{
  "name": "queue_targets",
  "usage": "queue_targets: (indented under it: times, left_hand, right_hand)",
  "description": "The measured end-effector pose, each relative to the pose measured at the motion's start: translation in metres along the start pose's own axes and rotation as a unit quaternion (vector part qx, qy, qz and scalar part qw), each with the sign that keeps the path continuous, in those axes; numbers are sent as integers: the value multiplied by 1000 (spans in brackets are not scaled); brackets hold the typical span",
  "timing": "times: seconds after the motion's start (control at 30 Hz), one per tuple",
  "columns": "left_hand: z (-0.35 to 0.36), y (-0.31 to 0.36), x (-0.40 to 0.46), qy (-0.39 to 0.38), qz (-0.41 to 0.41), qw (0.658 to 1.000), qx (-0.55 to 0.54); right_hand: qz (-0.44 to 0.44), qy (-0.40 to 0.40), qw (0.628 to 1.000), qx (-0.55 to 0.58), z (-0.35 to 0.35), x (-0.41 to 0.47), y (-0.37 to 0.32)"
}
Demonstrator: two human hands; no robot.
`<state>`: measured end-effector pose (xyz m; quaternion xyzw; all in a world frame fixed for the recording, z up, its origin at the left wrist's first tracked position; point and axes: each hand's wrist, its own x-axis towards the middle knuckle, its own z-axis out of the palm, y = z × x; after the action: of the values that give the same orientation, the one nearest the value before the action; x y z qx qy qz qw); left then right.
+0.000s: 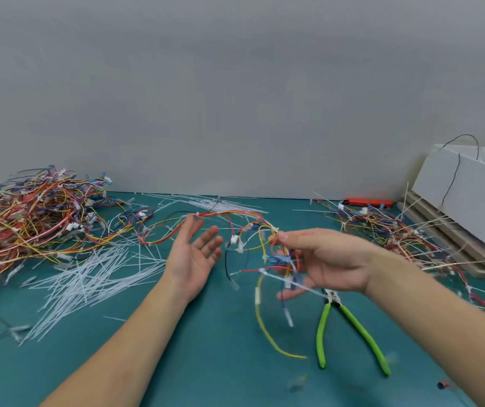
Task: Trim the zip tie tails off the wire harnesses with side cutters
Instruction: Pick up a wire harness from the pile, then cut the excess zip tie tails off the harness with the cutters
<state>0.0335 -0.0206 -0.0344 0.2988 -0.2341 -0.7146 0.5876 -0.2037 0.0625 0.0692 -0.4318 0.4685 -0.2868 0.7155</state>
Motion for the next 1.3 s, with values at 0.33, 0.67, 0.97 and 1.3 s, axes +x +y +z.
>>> queue_targets:
  times: [0.33, 0.67, 0.97, 1.3]
  left_hand:
    - [18, -14, -21, -84, 125, 938, 311]
    - [16, -19, -34, -241, 114, 785, 559]
    - [11, -25, -29, -244, 142, 757, 589]
    - [3, -31, -21, -143, 249, 714, 638]
  right_hand:
    - [-27, 165, 983, -75, 6, 50, 53]
    - [-92, 286, 945, -128, -27, 44, 52]
    - [-51, 372, 779, -503, -69, -35, 48]
    - [94, 346, 710, -606, -54, -57, 95]
